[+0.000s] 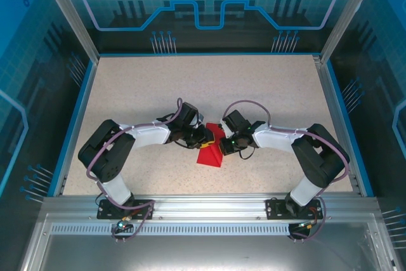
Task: Fold a paper plane with a square sheet of paper (pick it up from the middle)
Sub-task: Fold the triangle a second time at the center of the table.
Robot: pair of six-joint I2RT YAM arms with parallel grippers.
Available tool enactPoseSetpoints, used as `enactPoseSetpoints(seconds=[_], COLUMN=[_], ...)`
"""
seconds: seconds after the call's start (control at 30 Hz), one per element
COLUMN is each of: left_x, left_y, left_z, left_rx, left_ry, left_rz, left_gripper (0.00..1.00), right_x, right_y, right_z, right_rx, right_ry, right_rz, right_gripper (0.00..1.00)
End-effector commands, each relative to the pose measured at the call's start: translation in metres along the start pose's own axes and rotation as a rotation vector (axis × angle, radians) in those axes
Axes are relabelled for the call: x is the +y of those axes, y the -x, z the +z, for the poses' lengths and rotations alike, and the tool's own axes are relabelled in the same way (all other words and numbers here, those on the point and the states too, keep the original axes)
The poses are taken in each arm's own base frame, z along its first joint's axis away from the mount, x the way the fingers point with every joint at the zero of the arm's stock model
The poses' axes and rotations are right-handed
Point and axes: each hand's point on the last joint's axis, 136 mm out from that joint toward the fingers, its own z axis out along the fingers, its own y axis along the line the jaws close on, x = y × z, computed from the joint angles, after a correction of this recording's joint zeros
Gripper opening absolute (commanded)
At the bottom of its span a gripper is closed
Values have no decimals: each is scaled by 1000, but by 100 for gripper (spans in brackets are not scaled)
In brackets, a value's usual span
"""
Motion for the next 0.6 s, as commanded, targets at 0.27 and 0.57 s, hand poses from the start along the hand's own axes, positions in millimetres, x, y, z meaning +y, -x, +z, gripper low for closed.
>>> enactPoseSetpoints(seconds=[0.27, 0.57], left_x=[-12, 1], left_y=[-1, -2], left_z=[4, 13], left_rx=[8, 20], left_ry=[-62, -38], left_rz=[-3, -16], left_gripper=[24, 24], right_x=[8, 6], right_y=[7, 7], right_z=[0, 2], right_rx=[-18, -13], right_ry=[19, 9], right_rz=[-13, -14], right_gripper=[5, 5])
